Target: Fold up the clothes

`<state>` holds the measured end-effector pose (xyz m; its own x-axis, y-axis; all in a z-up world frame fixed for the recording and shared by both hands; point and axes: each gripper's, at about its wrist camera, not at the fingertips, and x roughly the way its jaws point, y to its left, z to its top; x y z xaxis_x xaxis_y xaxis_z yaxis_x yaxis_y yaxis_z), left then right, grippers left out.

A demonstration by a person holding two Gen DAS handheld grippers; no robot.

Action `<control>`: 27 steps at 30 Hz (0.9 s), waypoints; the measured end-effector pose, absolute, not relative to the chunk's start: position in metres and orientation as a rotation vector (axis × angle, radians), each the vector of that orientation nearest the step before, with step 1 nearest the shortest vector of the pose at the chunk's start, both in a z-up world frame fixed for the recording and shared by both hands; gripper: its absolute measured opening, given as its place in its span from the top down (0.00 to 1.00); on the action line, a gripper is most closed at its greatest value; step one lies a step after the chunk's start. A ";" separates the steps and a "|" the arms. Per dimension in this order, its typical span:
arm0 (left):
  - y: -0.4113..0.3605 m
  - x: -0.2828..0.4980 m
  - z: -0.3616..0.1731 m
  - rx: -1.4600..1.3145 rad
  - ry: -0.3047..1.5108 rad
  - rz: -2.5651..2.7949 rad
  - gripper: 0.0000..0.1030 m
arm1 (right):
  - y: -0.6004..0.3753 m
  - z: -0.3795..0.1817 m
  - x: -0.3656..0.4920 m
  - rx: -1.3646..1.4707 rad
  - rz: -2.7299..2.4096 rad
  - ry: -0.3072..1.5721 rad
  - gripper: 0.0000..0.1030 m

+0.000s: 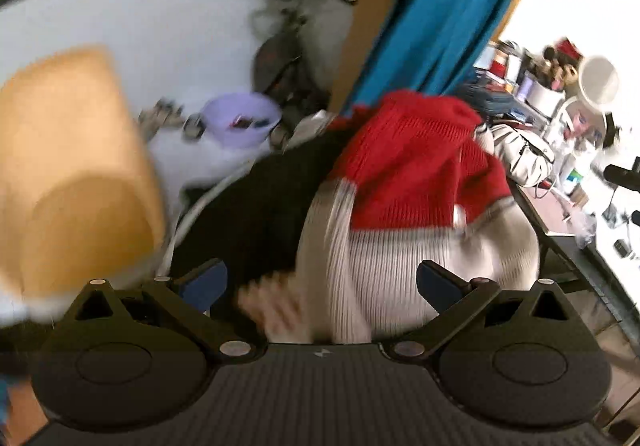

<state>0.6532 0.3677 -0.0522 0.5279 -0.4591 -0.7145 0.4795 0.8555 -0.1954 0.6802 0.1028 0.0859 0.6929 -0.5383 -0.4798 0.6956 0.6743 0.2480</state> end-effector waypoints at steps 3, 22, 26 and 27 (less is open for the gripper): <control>0.310 0.710 -0.046 0.120 0.841 -0.631 0.00 | 0.072 0.080 0.703 0.488 -0.739 0.400 0.01; 0.180 0.840 -0.115 0.265 1.029 -0.879 0.00 | -0.026 0.014 0.776 0.301 -0.853 0.328 0.01; 0.190 0.849 -0.123 0.187 1.082 -0.906 0.00 | -0.023 -0.016 0.823 0.131 -0.765 0.385 0.01; 0.190 0.847 -0.123 0.206 1.062 -0.920 0.00 | -0.023 -0.023 0.836 0.108 -0.720 0.419 0.01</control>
